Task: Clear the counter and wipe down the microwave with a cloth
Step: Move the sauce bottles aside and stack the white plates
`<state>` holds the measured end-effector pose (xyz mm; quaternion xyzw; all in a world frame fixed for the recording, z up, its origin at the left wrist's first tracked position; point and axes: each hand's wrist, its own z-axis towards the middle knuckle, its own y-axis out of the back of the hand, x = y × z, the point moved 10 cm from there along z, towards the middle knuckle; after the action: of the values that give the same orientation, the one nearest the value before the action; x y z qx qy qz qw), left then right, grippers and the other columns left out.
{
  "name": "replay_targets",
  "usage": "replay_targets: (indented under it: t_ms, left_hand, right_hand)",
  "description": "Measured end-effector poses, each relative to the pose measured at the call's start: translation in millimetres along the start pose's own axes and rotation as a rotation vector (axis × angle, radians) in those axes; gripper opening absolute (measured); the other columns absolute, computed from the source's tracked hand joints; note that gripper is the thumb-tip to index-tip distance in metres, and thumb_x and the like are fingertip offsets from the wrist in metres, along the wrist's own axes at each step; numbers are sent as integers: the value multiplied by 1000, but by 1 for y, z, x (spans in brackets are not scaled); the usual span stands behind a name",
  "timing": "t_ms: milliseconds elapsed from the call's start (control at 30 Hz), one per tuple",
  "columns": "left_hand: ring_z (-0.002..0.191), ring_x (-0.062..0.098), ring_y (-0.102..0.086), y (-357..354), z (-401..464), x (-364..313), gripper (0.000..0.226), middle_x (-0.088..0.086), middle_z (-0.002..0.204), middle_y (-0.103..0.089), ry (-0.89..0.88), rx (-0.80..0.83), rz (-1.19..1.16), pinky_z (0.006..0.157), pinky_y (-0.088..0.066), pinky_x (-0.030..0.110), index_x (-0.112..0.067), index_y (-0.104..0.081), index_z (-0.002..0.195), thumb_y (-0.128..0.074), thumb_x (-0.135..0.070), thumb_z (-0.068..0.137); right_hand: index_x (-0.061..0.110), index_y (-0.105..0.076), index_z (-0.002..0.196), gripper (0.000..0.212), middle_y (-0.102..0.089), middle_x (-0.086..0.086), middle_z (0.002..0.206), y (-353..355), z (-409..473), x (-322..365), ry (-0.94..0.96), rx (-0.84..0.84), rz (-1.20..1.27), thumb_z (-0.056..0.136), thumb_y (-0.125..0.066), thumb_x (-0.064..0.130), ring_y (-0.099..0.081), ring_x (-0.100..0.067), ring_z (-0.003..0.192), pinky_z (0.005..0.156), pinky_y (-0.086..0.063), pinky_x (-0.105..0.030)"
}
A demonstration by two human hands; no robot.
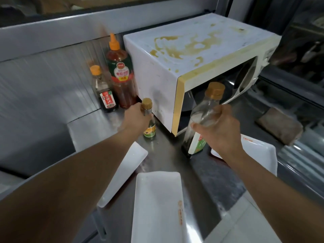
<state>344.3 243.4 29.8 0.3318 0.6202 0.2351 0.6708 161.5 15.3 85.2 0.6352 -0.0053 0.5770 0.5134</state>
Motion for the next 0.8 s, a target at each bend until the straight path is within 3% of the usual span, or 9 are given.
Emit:
replay_targets:
  t_ms: [333, 533, 700, 800]
  left_hand:
    - [89, 28, -62, 24, -8, 4, 21, 9, 91, -68, 20, -50, -20, 72, -48, 33, -13, -64, 95, -68, -26, 79]
    - [86, 27, -62, 68, -19, 13, 21, 7, 90, -66, 57, -80, -45, 74, -51, 36, -15, -64, 93, -68, -30, 79]
    - [86, 26, -62, 114, -20, 32, 19, 7, 90, -67, 87, -104, -56, 75, -52, 37, -17, -65, 89, -70, -31, 78]
    - [85, 30, -63, 139, -16, 44, 19, 12, 88, -67, 72, -119, -64, 74, -53, 40, -13, -64, 85, -71, -28, 77]
  right_hand:
    - [21, -44, 100, 62, -59, 6, 90, 6, -15, 18, 2, -5, -26, 57, -82, 45, -54, -14, 80, 69, -39, -27]
    - [20, -43, 102, 66, -60, 3, 97, 1, -26, 59, 39, 23, -33, 55, -80, 48, -55, -17, 87, 74, -46, -32]
    - [18, -43, 102, 67, -55, 3, 95, -19, -31, 102, 85, 64, -53, 57, -79, 51, -50, -15, 85, 71, -40, -28]
    - [17, -43, 110, 74, -55, 2, 99, -35, -32, 129, 118, 80, -36, 56, -80, 50, -53, -18, 91, 74, -44, -30]
